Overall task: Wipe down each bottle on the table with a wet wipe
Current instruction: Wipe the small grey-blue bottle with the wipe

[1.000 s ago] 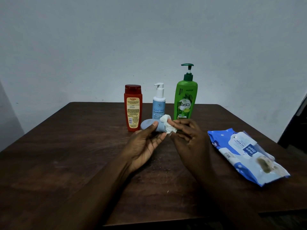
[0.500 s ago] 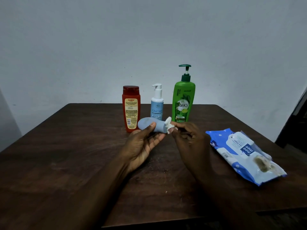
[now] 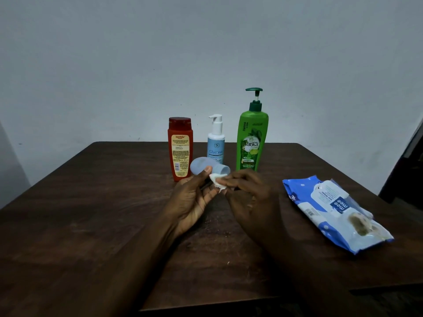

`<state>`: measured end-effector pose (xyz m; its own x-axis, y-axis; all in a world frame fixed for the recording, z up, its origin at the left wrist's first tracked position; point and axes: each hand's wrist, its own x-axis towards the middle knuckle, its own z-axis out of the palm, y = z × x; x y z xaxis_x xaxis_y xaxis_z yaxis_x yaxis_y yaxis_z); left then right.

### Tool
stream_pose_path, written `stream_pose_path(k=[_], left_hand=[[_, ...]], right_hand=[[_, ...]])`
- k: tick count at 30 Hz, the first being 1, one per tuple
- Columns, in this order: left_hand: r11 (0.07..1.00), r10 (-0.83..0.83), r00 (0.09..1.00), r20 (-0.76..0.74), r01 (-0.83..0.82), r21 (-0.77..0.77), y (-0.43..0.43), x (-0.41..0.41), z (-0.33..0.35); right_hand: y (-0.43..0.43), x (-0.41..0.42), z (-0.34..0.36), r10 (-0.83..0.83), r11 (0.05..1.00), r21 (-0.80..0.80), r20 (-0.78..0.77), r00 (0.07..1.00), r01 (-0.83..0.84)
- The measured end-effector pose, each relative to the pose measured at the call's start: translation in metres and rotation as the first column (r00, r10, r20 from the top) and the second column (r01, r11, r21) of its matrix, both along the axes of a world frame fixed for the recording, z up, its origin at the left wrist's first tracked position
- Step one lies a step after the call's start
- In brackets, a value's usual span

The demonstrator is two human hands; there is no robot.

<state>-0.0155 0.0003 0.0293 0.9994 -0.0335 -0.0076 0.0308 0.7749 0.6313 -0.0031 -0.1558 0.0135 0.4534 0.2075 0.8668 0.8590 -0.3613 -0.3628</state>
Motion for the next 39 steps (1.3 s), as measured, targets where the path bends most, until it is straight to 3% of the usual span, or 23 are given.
stream_pose_path(k=[5, 9, 17, 22, 26, 29, 34, 39], left_hand=[[1.000, -0.002, 1.000, 0.005, 0.002, 0.029, 0.001, 0.001, 0.000], [0.995, -0.027, 0.999, -0.019, 0.029, 0.096, -0.001, 0.000, 0.000], [0.990, -0.080, 0.995, 0.055, 0.073, 0.117, -0.001, 0.000, -0.006], [0.996, -0.056, 0.994, 0.092, 0.049, 0.076, 0.001, 0.003, -0.005], [0.994, -0.019, 0.995, 0.094, 0.009, 0.111, 0.003, 0.007, -0.007], [0.993, 0.000, 0.996, 0.087, -0.010, 0.115, 0.002, 0.008, -0.009], [0.978, 0.072, 0.988, 0.135, -0.097, 0.186, 0.000, 0.009, -0.010], [0.941, 0.156, 0.969, 0.190, -0.204, 0.269, -0.002, 0.009, -0.010]], right_hand=[[-0.003, 0.004, 0.002, -0.036, 0.989, 0.135, -0.197, 0.980, 0.063], [-0.001, 0.007, 0.007, 0.083, 0.960, 0.280, -0.325, 0.942, 0.012], [0.002, 0.002, 0.004, 0.072, 0.997, 0.042, -0.068, 0.995, -0.069], [-0.002, 0.005, 0.004, 0.059, 0.982, 0.190, -0.271, 0.961, -0.006], [-0.001, 0.003, 0.007, 0.270, 0.915, 0.401, -0.546, 0.793, -0.036], [0.001, 0.002, 0.012, 0.424, 0.834, 0.551, -0.634, 0.646, -0.007], [0.001, 0.004, 0.018, 0.623, 0.719, 0.692, -0.681, 0.385, 0.061], [0.001, 0.003, 0.019, 0.734, 0.644, 0.759, -0.647, 0.205, 0.093]])
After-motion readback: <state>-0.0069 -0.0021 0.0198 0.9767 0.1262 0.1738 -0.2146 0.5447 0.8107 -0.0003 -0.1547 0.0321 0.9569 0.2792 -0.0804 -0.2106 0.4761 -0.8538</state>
